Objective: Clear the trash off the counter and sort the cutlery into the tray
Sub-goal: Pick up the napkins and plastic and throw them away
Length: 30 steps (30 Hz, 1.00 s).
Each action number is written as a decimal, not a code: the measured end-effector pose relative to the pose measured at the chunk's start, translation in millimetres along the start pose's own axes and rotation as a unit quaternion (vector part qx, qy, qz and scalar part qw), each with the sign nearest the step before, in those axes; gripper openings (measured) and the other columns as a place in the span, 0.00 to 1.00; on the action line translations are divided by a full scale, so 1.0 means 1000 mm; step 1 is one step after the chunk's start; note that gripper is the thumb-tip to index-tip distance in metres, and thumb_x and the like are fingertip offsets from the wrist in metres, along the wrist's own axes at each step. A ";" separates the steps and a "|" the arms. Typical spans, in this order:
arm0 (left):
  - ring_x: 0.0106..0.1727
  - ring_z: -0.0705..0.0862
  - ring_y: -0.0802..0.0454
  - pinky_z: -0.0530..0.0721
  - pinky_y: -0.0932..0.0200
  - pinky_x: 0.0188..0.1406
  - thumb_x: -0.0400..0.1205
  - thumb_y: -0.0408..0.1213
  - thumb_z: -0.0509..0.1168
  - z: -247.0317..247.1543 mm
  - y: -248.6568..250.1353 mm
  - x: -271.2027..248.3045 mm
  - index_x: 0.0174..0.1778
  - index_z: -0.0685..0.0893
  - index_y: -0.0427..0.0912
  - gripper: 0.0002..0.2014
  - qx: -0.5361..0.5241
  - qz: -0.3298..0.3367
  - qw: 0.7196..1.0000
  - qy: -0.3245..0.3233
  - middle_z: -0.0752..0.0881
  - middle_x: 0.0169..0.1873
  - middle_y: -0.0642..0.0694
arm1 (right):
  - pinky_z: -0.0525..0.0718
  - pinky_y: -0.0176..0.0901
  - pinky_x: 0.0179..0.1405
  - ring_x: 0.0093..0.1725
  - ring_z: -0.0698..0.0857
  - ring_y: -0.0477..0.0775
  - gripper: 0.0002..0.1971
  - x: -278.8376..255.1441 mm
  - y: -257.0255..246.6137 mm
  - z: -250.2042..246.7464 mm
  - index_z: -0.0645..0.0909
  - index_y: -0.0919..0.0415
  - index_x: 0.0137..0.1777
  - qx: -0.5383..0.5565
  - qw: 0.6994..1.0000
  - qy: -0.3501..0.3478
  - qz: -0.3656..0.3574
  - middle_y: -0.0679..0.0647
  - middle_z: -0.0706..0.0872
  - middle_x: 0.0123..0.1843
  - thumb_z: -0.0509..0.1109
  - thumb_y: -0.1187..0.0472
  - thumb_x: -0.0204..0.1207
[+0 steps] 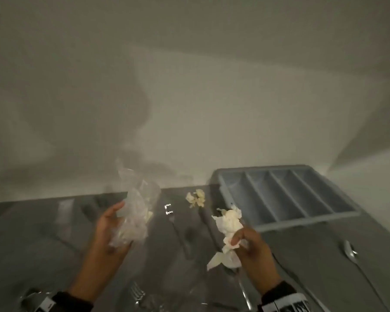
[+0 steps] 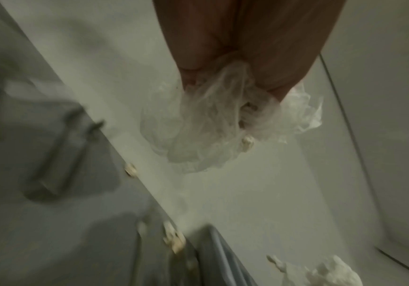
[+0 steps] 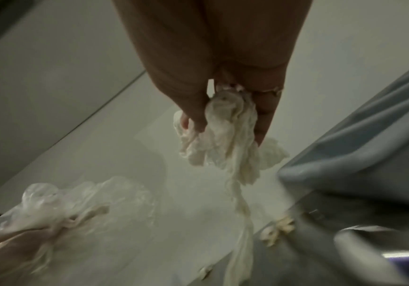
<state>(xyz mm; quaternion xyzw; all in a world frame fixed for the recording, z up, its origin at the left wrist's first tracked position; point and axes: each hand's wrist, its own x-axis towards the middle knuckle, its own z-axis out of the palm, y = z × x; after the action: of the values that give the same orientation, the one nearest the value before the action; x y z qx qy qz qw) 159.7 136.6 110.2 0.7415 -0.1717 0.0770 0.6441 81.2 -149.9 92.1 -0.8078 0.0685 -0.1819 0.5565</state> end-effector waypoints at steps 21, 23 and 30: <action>0.53 0.83 0.48 0.78 0.62 0.49 0.74 0.30 0.62 0.557 0.065 -0.325 0.33 0.85 0.58 0.16 0.034 -0.164 0.765 -0.622 0.84 0.48 0.46 | 0.75 0.18 0.42 0.47 0.82 0.31 0.30 -0.456 0.173 -0.382 0.75 0.40 0.21 -0.115 0.841 0.444 0.286 0.47 0.85 0.41 0.65 0.83 0.58; 0.43 0.82 0.47 0.78 0.53 0.46 0.78 0.28 0.58 0.583 0.051 -0.350 0.32 0.82 0.53 0.16 0.092 -0.181 0.712 -0.672 0.87 0.40 0.40 | 0.74 0.17 0.41 0.45 0.81 0.29 0.33 -0.469 0.191 -0.391 0.75 0.41 0.19 -0.099 0.820 0.472 0.307 0.46 0.83 0.37 0.65 0.86 0.59; 0.34 0.78 0.52 0.72 0.63 0.31 0.82 0.33 0.54 0.683 -0.032 -0.411 0.32 0.77 0.48 0.14 0.224 -0.222 0.620 -0.719 0.80 0.31 0.47 | 0.74 0.19 0.42 0.46 0.80 0.30 0.33 -0.492 0.293 -0.416 0.77 0.37 0.23 -0.111 0.772 0.510 0.364 0.36 0.83 0.37 0.67 0.85 0.59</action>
<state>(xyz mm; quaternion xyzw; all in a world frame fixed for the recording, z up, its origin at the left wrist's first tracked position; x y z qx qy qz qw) -284.4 -466.6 -165.8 0.6972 -0.3876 -0.5897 0.1266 -501.2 -468.5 -155.0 -0.5674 0.6506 -0.3423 0.3709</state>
